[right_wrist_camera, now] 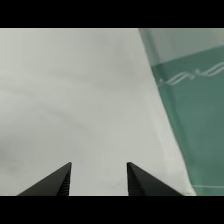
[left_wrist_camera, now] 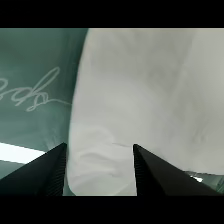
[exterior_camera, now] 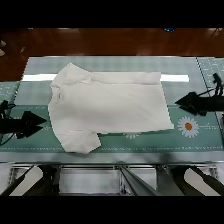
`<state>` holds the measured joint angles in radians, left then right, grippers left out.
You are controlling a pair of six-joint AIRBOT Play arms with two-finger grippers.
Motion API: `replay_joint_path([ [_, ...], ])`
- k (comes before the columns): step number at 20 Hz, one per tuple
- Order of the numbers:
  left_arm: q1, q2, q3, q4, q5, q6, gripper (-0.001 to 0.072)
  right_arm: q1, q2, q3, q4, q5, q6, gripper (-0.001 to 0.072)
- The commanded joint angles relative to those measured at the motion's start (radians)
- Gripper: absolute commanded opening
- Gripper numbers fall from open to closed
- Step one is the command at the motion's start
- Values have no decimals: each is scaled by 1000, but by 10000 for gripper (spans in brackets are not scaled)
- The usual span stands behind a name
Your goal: Fold the shirts.
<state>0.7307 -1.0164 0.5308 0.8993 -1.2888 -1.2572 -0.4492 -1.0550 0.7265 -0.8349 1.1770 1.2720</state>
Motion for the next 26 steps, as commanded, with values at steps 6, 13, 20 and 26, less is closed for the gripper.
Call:
replay_joint_path([
  [6, -4, -19, -118, -18, 22, 6, 509, -2, 149, -174, 129, -29, -78, 405],
  [13, -193, -134, -117, -33, 140, 3, 509, -2, 149, -174, 161, -47, -84, 405],
  [20, -270, -161, -115, -69, 196, -11, 20, -51, 149, -171, 164, -52, -58, 406],
  [26, -270, -161, -115, -69, 171, -19, 21, -285, 145, -172, -165, -61, 63, 405],
])
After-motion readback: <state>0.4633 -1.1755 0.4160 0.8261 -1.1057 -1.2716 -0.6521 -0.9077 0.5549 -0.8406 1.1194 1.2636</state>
